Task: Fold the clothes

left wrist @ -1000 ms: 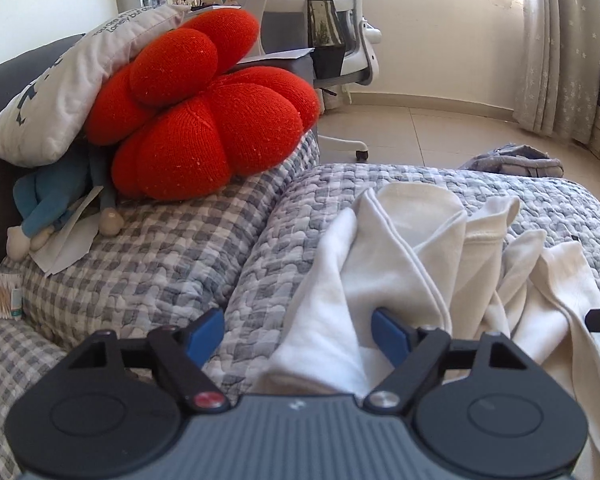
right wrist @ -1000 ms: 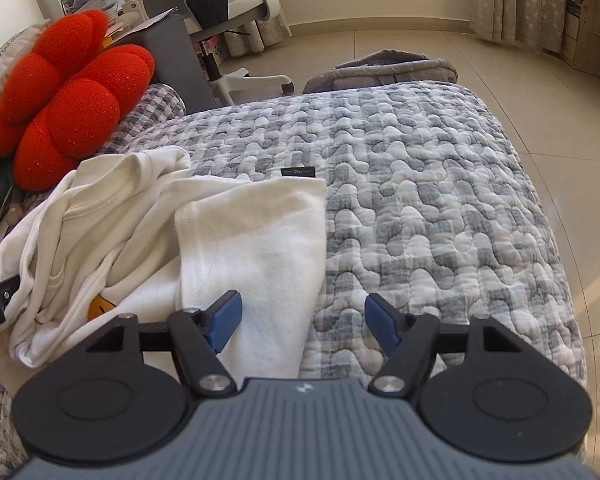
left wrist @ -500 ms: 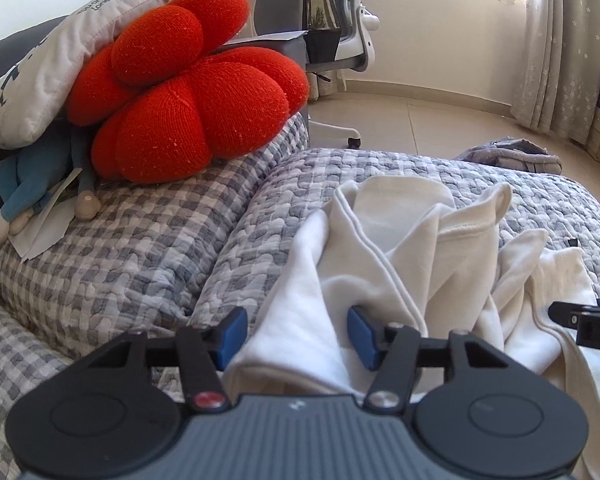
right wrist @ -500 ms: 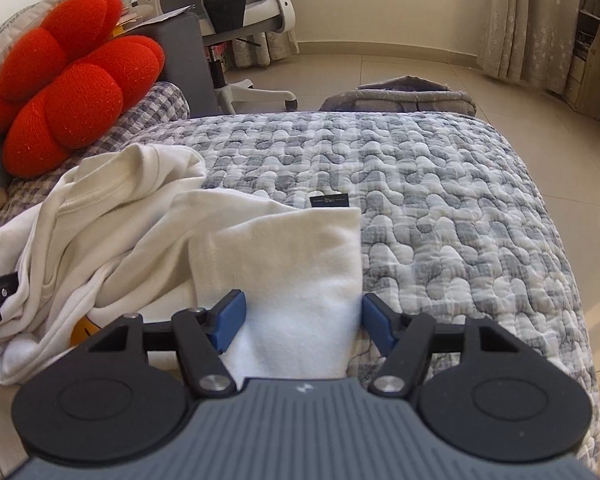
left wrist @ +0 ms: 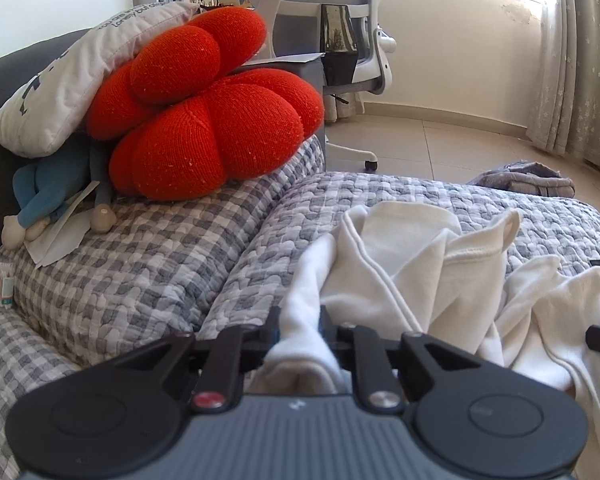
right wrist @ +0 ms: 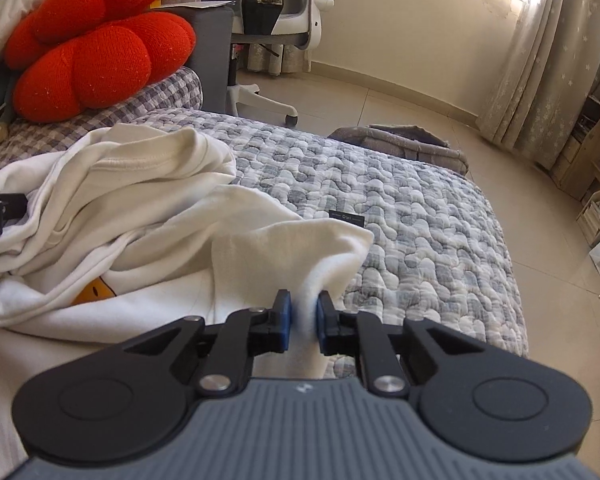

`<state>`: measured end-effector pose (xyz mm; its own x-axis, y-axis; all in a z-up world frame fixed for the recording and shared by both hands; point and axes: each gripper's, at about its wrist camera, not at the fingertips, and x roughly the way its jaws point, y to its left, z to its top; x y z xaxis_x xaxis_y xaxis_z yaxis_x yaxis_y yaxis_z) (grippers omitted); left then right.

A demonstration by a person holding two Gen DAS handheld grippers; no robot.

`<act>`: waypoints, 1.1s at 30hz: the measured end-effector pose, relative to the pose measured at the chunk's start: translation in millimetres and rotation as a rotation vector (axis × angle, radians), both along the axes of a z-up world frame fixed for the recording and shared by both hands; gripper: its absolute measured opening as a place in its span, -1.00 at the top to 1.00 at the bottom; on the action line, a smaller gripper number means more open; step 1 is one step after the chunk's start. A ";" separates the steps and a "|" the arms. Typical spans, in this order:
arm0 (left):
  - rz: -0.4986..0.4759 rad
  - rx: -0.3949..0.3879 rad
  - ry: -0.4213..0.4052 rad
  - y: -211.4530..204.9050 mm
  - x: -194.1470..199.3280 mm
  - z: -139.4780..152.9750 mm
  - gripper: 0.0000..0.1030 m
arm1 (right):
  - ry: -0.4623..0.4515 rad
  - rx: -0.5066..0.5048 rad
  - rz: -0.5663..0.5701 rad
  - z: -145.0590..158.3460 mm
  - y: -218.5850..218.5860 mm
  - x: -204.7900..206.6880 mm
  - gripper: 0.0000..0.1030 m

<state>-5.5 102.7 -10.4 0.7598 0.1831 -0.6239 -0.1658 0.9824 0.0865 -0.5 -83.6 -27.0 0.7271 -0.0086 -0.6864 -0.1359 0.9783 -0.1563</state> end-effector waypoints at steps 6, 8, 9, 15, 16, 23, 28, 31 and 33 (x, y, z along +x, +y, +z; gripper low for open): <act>-0.016 -0.025 -0.057 -5.2 -5.8 11.6 0.76 | -0.018 -0.016 0.001 17.2 -9.3 -24.4 0.73; -0.027 -0.031 -0.081 -8.7 -8.1 15.9 0.77 | -0.022 -0.013 -0.001 23.4 -13.3 -35.0 0.73; -0.034 -0.031 -0.091 -10.6 -9.4 17.9 0.77 | -0.023 -0.014 -0.002 26.3 -15.4 -40.4 0.73; -0.077 -0.046 -0.138 -21.0 -13.3 28.2 0.78 | -0.037 -0.050 -0.001 41.0 -19.7 -75.5 0.79; -0.083 -0.049 -0.143 -22.0 -13.6 29.5 0.78 | -0.037 -0.067 -0.008 42.8 -19.7 -80.5 0.87; -0.101 -0.055 -0.154 -28.5 -17.9 34.2 0.78 | -0.043 -0.103 -0.042 51.3 -27.1 -103.7 0.95; -0.106 -0.044 -0.153 -33.0 -19.6 33.9 0.78 | -0.046 -0.098 -0.043 53.6 -28.9 -109.8 0.95; -0.105 -0.041 -0.149 -33.4 -19.6 33.3 0.78 | -0.045 -0.098 -0.041 53.2 -27.8 -110.5 0.95; -0.105 -0.039 -0.148 -33.3 -19.5 33.2 0.78 | -0.043 -0.099 -0.040 53.0 -27.0 -110.4 0.95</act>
<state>-25.0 69.4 22.8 0.8576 0.0754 -0.5088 -0.0700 0.9971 0.0299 -110.8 -110.6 26.0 0.7536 -0.1048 -0.6490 -0.0877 0.9624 -0.2572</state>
